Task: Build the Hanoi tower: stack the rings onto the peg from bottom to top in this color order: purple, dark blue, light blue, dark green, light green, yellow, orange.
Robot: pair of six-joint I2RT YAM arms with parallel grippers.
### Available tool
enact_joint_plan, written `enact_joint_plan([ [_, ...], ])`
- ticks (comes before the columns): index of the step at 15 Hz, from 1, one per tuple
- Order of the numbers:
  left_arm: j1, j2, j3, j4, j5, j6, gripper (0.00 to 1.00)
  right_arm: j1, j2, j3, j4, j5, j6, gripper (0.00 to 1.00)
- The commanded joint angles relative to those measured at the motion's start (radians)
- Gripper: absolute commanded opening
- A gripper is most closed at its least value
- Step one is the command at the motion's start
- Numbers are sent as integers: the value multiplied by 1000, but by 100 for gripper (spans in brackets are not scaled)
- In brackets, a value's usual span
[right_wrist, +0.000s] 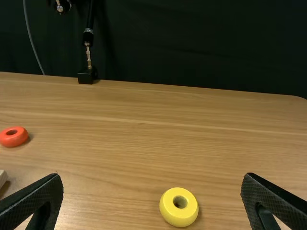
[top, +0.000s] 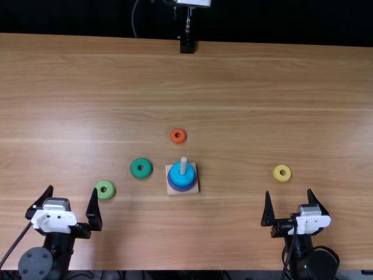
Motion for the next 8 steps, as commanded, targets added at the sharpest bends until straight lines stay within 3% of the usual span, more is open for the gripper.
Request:
enact_joint_plan([
  [1, 5, 41, 100, 7, 15, 7, 100, -14, -13, -15, -6, 2, 0, 100],
  [4, 9, 106, 227, 9, 14, 7, 100, -14, -13, -15, -6, 2, 0, 100],
  [6, -1, 129, 249, 9, -8, 7, 100, -14, -13, -17, -6, 2, 0, 100],
  [8, 3, 213, 272, 7, -8, 7, 100, -14, -13, -17, -6, 2, 0, 100],
])
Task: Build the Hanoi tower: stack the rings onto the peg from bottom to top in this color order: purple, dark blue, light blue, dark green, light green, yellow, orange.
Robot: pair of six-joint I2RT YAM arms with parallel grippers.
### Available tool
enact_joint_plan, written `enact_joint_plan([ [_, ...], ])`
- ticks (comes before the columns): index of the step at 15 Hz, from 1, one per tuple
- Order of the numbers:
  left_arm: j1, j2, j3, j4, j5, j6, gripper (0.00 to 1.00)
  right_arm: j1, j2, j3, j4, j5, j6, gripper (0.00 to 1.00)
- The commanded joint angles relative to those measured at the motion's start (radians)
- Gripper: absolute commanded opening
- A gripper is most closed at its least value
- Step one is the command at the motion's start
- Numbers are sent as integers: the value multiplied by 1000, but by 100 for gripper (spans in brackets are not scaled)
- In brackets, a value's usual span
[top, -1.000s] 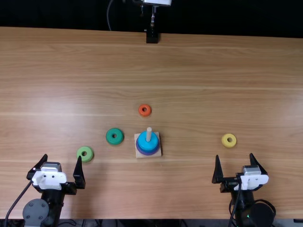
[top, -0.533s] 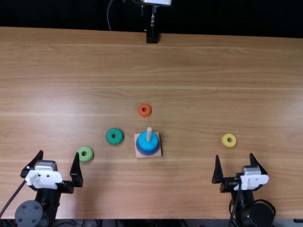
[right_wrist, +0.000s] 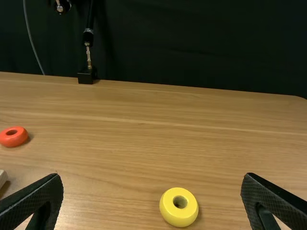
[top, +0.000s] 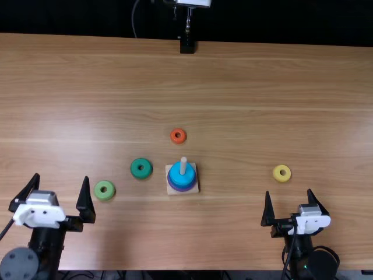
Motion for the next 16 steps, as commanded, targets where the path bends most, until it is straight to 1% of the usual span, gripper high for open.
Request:
enact_joint_plan([
  [1, 2, 53, 93, -3, 5, 7, 100, -13, -13, -15, -5, 2, 0, 100],
  [4, -1, 110, 155, -4, -6, 7, 100, -13, -13, -15, -5, 2, 0, 100],
  [7, 0, 275, 281, -10, 9, 9, 100, -13, -13, -16, -5, 2, 0, 100],
  [8, 0, 332, 321, -19, 13, 31, 100, -13, -13, -16, -5, 2, 0, 100],
  [9, -6, 380, 347, -27, 13, 72, 100, -13, -13, -16, -5, 2, 0, 100],
  [10, -17, 426, 359, -27, 20, 105, 100, -13, -13, -16, -5, 2, 0, 100],
  [11, -33, 493, 385, -38, 57, 116, 100, -13, -13, -15, -5, 2, 0, 100],
  [12, -47, 571, 422, -74, 90, 116, 100, -13, -13, -16, -5, 2, 0, 100],
  [14, -81, 686, 494, -203, 132, 116, 100, -13, -13, -16, -5, 2, 0, 100],
  [16, -110, 785, 533, -317, 134, 119, 100, -13, -13, -16, -5, 2, 0, 100],
])
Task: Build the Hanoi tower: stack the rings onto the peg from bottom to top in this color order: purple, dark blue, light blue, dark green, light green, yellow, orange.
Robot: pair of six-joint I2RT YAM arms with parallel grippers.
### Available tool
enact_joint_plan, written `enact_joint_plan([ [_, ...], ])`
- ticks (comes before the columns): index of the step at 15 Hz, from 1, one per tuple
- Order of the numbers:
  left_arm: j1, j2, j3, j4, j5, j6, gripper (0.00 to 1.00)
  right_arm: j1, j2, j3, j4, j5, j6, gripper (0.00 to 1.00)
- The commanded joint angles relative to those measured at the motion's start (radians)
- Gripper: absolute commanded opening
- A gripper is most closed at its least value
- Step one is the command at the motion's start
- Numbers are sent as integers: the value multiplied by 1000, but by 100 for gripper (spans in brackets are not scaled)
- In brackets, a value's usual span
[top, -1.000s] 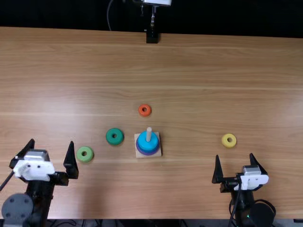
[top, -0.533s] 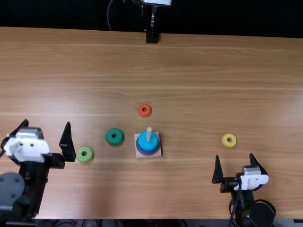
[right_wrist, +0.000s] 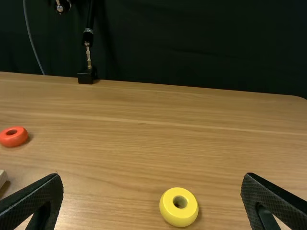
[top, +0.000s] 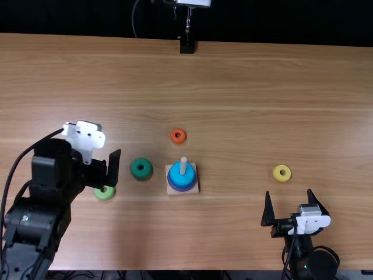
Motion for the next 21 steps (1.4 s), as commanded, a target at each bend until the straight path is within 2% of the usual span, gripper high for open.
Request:
enact_joint_plan([
  [1, -24, 45, 61, -14, 30, 21, 100, -13, -13, -15, -6, 2, 0, 100],
  [3, -70, 131, 84, -16, 35, 12, 100, -13, -13, -15, -6, 2, 0, 100],
  [6, -94, 235, 107, -38, 37, 8, 100, -13, -13, -15, -6, 2, 0, 100],
  [9, -176, 340, 107, -36, 37, 8, 100, -13, -13, -15, -6, 2, 0, 100],
  [11, -195, 398, 108, -40, 11, 12, 100, -13, -13, -17, -6, 2, 0, 100],
  [16, -214, 502, 133, -44, -101, 8, 100, -13, -13, -15, -6, 2, 0, 100],
  [17, -214, 521, 134, -40, -110, 8, 100, -13, -13, -17, -6, 2, 0, 100],
  [21, -235, 582, 159, -31, -110, 12, 100, -13, -13, -15, -6, 2, 0, 100],
])
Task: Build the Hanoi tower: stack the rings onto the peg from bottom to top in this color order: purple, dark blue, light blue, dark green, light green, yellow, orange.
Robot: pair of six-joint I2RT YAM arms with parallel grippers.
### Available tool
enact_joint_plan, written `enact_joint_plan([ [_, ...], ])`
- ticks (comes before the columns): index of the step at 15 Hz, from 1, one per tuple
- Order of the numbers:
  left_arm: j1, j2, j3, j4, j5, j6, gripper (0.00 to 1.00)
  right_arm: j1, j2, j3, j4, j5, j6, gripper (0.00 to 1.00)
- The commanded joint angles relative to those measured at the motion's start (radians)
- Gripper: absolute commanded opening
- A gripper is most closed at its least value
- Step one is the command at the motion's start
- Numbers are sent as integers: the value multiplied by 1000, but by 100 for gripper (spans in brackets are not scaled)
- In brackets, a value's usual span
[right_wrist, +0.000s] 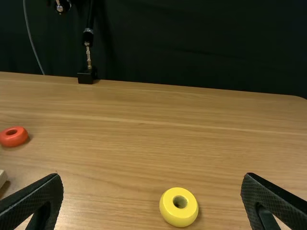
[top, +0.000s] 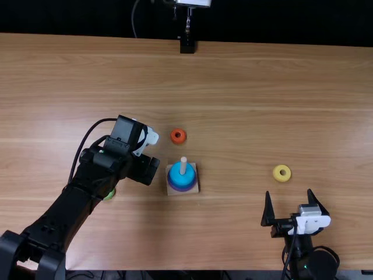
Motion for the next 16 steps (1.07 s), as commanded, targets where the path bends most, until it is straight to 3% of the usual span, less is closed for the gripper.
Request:
enact_joint_plan([
  [1, -18, 34, 49, 0, -5, 6, 100, -14, -13, -17, -6, 2, 0, 100],
  [16, -23, 209, 107, -9, -7, 11, 100, -14, -13, -17, -6, 2, 0, 100],
])
